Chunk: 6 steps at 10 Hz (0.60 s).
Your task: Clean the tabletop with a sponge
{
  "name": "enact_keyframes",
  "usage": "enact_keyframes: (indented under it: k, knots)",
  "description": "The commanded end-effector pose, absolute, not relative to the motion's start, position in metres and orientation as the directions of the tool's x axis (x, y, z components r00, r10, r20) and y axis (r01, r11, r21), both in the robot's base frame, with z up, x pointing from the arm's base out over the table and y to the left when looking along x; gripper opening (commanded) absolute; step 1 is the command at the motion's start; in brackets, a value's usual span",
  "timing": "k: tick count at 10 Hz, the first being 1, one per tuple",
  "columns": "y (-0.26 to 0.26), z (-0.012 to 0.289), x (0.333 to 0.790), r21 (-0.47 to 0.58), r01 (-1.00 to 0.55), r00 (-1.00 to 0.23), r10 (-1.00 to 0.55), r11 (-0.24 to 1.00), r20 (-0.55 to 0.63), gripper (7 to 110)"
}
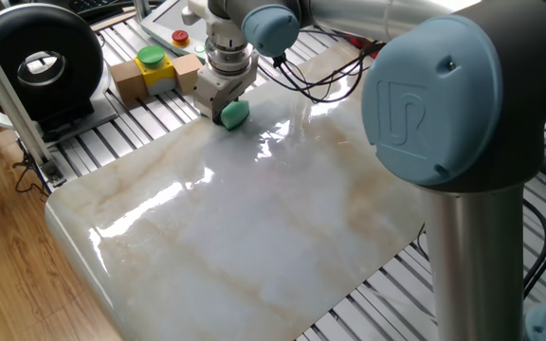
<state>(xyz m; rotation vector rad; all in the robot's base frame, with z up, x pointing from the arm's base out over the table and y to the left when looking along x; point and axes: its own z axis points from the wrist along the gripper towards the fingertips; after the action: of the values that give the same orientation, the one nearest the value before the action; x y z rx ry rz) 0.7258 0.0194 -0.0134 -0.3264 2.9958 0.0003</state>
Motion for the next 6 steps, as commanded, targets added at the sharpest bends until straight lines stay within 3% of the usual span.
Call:
enact_keyframes:
  k: [1, 6]
  knots:
    - [0.025, -0.013, 0.726, 0.011, -0.207, -0.97, -0.204, 0.978, -0.13, 7]
    - [0.036, -0.005, 0.727, 0.041, -0.204, -0.971, -0.198, 0.978, -0.131, 7]
